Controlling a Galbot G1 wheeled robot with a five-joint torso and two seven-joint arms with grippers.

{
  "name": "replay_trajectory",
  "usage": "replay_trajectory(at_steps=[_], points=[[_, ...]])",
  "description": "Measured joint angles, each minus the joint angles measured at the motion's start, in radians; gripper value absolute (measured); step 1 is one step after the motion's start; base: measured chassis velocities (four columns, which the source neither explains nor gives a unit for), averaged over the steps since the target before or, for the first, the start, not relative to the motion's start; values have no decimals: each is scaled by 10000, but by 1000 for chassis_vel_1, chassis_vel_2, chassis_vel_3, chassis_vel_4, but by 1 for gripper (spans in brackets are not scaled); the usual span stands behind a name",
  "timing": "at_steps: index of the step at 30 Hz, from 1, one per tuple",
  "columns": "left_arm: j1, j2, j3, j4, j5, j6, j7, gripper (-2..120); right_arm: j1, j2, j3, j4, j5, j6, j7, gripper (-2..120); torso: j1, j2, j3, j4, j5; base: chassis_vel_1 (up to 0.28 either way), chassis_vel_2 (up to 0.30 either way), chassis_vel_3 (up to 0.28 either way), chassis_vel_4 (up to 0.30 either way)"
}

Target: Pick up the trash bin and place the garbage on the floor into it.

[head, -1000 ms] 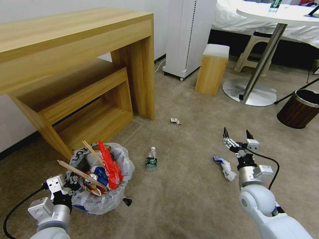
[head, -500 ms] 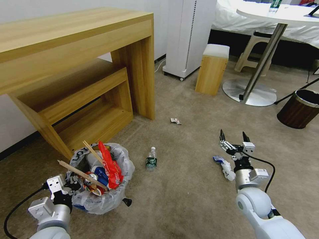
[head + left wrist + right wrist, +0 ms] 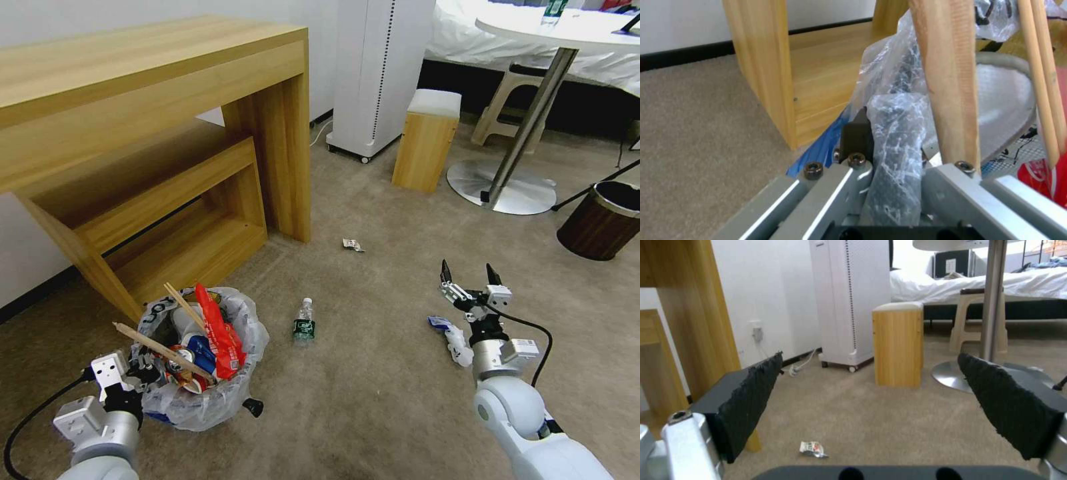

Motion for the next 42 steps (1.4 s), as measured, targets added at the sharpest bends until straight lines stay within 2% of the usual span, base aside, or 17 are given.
replay_trajectory(at_steps=[25, 42], points=[[-174, 109, -86, 280, -87, -26, -56, 1, 261, 17, -226, -129, 11, 3, -2, 100, 1, 0, 0, 0, 0, -51, 50, 52, -50], [-141, 337, -465, 433, -438, 410, -423, 1, 382, 69, -437, -188, 107, 25, -32, 100, 0, 0, 0, 0, 1, -14, 12, 14, -10]])
